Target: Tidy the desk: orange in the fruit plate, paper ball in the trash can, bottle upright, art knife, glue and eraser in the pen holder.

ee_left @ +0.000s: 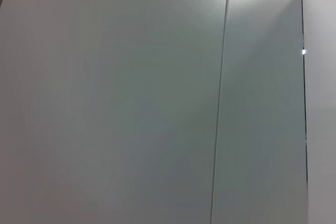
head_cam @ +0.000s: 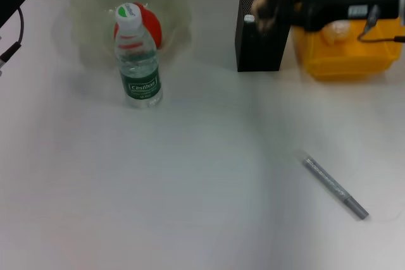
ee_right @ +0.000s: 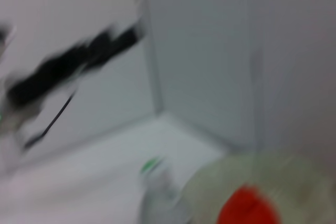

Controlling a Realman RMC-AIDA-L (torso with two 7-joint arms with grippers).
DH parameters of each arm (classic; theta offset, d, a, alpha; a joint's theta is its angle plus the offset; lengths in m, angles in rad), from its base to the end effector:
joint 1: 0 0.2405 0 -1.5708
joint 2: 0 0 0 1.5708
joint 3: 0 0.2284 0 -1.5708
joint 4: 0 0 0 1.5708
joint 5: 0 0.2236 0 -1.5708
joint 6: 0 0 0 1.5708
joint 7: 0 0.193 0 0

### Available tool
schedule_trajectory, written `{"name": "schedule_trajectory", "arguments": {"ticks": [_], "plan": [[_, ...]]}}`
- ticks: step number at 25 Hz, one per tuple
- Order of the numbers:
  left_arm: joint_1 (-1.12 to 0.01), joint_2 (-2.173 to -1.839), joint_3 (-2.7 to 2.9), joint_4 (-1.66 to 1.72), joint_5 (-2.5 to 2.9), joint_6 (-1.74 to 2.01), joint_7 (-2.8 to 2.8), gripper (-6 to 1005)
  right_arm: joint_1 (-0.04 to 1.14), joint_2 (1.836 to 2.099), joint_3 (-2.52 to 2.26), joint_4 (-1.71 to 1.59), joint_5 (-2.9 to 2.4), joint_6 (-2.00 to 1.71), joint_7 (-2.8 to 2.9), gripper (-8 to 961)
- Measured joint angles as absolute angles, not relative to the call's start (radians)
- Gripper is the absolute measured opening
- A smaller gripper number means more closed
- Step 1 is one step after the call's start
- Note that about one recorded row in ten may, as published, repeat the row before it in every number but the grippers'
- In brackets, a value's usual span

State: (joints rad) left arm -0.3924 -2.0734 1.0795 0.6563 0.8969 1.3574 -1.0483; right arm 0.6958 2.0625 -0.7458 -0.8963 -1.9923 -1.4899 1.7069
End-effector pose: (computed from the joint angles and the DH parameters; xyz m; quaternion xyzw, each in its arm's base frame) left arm -0.1796 0.3926 0.0555 -0.7746 -0.1388 -0.5034 0.3568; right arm 0.1482 0.4134 0.0173 -0.9402 0.1929 0.2298 0.1614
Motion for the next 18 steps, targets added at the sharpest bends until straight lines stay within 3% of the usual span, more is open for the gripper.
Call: {"name": "schedule_trajectory", "arguments": {"ticks": [6, 18], "plan": [[-0.4, -2.071, 1.072, 0.649, 0.891, 1.354, -1.037, 729, 0.637, 2.079, -0.745, -0.765, -1.804, -1.285, 1.505, 254], [-0.412, -2.066, 1.06, 0.633, 0.892, 1.342, -1.009, 729, 0.761, 2.073, -0.823, -0.567, -1.788, -0.968, 1.43, 254]]}}
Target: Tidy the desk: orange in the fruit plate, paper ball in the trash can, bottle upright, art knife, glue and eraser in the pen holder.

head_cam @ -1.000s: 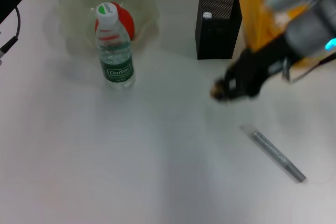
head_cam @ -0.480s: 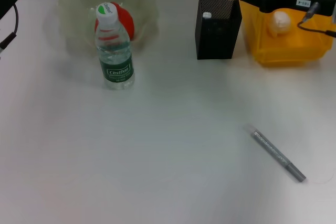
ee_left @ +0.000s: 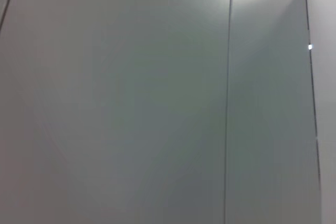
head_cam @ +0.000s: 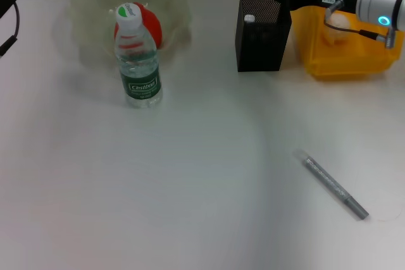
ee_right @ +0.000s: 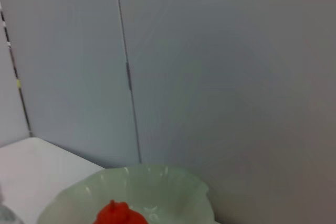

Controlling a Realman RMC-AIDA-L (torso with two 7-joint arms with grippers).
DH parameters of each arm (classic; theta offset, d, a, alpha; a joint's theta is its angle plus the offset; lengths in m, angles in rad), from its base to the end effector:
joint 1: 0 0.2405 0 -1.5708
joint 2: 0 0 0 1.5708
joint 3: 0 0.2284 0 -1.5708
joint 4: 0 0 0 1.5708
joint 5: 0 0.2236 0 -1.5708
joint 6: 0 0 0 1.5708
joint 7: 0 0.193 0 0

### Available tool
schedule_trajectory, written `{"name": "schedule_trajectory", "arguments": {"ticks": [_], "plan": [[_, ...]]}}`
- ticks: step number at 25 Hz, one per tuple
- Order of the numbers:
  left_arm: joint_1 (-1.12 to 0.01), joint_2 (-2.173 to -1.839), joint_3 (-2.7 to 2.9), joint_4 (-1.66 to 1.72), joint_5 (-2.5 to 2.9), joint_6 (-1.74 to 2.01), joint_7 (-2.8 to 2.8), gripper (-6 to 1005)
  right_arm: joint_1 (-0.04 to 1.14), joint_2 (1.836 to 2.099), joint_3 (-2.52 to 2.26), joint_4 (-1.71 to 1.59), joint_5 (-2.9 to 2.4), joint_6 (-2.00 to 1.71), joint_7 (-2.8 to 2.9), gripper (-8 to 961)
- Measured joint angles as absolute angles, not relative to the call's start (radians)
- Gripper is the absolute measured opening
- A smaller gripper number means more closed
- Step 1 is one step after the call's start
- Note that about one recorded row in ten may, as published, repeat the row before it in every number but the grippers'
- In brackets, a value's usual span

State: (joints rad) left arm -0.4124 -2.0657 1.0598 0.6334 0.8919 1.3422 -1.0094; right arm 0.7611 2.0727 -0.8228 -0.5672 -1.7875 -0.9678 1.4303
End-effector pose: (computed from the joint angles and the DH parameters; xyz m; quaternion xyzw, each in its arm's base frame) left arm -0.1827 0.3992 0.0596 -0.7721 -0.1311 -0.4955 0.3756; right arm 0.1821 0.4713 -0.0236 -0.8936 0.2273 0.2258 0.3145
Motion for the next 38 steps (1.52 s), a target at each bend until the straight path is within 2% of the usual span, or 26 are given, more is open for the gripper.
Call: {"name": "schedule_trajectory", "arguments": {"ticks": [18, 25, 30, 35, 38], "plan": [[-0.405, -2.066, 1.04, 0.634, 0.891, 1.344, -1.01, 729, 0.739, 2.078, -0.822, -0.569, -1.779, -0.952, 1.436, 256], [-0.414, -2.068, 1.04, 0.634, 0.891, 1.342, -1.01, 729, 0.739, 2.079, -0.823, -0.574, -1.778, -0.963, 1.436, 318], [-0.414, -2.068, 1.04, 0.634, 0.891, 1.341, -1.009, 729, 0.736, 2.079, -0.817, -0.585, -1.778, -0.993, 1.445, 404], [-0.42, -2.068, 1.04, 0.634, 0.891, 1.339, -1.009, 729, 0.688, 2.077, -0.882, -0.72, -1.823, -1.091, 1.589, 437], [-0.429, -2.068, 1.04, 0.634, 0.891, 1.332, -1.009, 729, 0.619, 2.074, -0.956, -0.914, -1.892, -1.189, 1.782, 434]]}}
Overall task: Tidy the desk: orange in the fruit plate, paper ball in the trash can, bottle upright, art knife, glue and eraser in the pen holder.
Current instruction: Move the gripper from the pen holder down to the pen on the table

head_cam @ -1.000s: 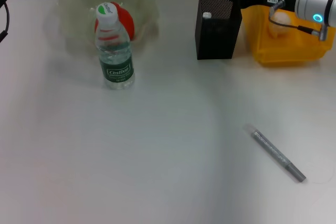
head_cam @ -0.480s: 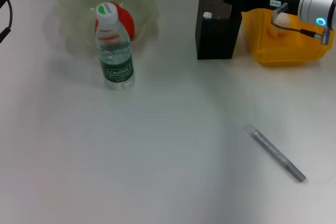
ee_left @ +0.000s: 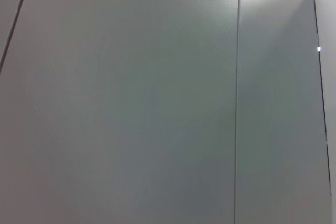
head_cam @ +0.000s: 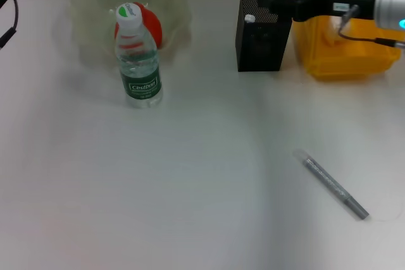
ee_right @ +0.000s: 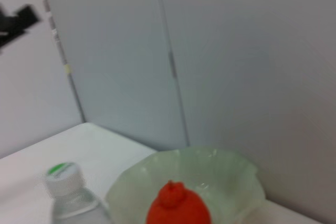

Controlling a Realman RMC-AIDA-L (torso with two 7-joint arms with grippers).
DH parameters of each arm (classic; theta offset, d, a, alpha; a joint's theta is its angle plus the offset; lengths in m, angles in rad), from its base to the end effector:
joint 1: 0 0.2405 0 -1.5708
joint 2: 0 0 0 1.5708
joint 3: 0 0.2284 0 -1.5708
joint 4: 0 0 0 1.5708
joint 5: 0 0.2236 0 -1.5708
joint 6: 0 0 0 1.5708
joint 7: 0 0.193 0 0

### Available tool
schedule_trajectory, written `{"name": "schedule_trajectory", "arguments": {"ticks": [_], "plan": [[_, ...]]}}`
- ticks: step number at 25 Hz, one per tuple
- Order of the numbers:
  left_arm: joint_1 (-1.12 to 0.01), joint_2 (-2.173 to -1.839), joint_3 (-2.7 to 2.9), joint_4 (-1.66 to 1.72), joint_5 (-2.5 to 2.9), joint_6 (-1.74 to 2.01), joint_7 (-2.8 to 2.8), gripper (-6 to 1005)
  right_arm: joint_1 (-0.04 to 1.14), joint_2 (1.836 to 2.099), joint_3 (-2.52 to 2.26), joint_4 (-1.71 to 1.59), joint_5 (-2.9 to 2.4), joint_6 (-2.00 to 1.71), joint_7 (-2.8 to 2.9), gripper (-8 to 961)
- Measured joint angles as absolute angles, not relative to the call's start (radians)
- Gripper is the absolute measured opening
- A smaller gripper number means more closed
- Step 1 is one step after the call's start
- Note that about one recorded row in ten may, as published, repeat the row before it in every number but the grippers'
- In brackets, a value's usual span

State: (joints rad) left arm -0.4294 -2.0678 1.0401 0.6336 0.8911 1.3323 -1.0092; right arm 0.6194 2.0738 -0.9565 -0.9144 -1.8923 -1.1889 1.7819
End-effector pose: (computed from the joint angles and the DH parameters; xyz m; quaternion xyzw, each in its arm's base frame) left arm -0.1794 0.4046 0.0640 -0.7671 -0.1291 -0.4990 0.3820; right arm 0.1627 0.4366 0.0010 -0.9153 0.2424 0.2151 0.2390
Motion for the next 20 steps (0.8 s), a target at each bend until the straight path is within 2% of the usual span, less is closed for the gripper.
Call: {"name": "schedule_trajectory", "arguments": {"ticks": [3, 8, 20], "plan": [[-0.442, -2.068, 1.04, 0.634, 0.891, 1.308, -1.009, 729, 0.58, 2.076, -0.986, -1.059, -1.965, -1.295, 1.937, 432], [-0.468, -2.066, 1.04, 0.634, 0.898, 1.244, -1.009, 729, 0.588, 2.073, -1.008, -1.216, -2.183, -1.544, 2.218, 428], [-0.476, -2.065, 1.04, 0.636, 0.899, 1.186, -1.009, 729, 0.652, 2.078, -1.201, -1.204, -2.529, -1.66, 2.531, 400]]}}
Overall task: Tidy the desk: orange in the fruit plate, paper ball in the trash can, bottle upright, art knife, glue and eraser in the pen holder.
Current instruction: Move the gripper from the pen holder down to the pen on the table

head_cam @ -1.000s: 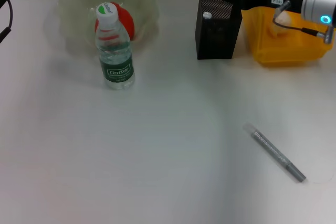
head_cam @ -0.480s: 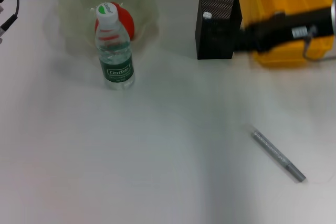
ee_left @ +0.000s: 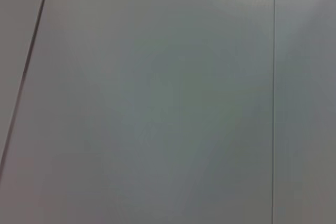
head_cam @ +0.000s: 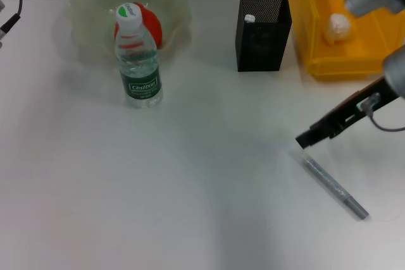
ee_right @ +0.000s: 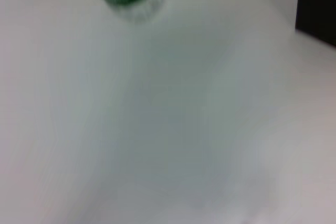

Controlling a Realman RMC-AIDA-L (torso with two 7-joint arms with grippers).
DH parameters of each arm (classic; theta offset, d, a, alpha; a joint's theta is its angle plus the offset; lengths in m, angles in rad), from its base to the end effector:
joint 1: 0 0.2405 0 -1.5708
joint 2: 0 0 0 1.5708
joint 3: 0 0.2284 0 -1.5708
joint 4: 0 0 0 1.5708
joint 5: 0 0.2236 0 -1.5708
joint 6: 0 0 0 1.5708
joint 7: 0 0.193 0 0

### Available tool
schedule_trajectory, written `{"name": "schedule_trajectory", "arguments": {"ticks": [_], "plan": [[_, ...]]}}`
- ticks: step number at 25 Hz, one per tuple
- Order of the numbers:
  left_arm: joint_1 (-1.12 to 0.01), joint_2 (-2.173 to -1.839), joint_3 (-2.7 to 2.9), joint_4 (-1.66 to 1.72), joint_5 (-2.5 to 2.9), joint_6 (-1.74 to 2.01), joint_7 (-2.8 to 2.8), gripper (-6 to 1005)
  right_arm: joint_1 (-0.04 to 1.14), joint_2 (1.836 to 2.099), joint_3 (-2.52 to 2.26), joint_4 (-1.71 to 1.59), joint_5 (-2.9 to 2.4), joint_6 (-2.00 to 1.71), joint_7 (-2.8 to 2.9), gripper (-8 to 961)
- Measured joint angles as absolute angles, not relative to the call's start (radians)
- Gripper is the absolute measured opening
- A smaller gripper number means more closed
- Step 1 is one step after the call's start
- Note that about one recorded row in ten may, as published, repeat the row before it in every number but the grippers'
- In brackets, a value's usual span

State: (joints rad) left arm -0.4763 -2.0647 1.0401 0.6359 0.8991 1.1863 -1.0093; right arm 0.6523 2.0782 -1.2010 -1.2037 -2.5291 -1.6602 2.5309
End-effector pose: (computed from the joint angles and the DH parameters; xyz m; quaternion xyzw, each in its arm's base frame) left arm -0.1816 0.4310 0.0626 -0.7675 -0.1538 -0.4663 0.4120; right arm 0.1900 0.3551 -0.0249 -0.8978 0.4046 -0.1392 0.1045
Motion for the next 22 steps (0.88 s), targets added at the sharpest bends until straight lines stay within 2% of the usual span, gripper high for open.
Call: {"name": "schedule_trajectory", "arguments": {"ticks": [22], "plan": [[-0.446, -2.066, 1.026, 0.633, 0.891, 1.187, -1.009, 729, 0.796, 2.082, -1.376, -0.969, -2.629, -1.542, 2.569, 340]]}}
